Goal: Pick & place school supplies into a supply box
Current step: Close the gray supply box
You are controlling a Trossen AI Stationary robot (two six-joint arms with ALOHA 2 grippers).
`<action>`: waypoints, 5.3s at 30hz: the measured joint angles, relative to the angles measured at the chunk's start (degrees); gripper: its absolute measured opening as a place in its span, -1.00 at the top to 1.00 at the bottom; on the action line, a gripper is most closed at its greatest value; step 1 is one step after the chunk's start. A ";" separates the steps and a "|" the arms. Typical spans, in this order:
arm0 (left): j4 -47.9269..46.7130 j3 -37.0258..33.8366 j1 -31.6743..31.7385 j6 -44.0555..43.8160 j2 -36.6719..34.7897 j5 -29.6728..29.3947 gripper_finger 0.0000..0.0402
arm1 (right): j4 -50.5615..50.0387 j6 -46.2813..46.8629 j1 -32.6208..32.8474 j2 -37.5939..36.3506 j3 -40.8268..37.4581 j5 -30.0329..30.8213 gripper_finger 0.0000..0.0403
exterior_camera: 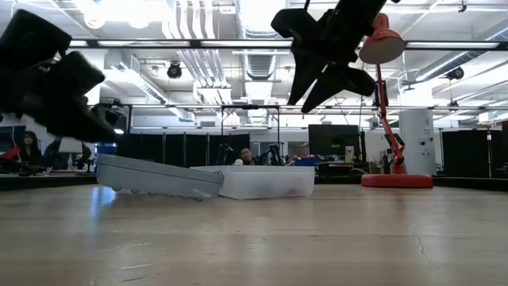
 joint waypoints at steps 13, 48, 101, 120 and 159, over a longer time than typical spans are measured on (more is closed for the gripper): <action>38.68 0.37 0.46 -33.12 -0.19 -10.72 0.83 | -0.04 15.07 1.52 0.26 -5.00 -1.03 0.46; 6.04 10.06 -1.59 -55.71 1.05 -17.70 1.00 | 1.47 -13.44 -16.69 -1.51 -7.45 -7.79 0.96; -16.49 25.89 -23.91 -97.61 49.46 -36.21 1.00 | 15.53 -17.07 -23.06 9.77 -11.67 -31.89 0.96; -14.79 35.21 -18.57 -75.55 47.36 -44.95 1.00 | 18.54 -18.79 -18.85 9.83 -11.67 -38.12 0.96; 11.09 34.26 7.21 -41.63 48.41 -1.90 1.00 | 23.34 -8.47 -20.42 1.49 -17.46 -40.27 0.96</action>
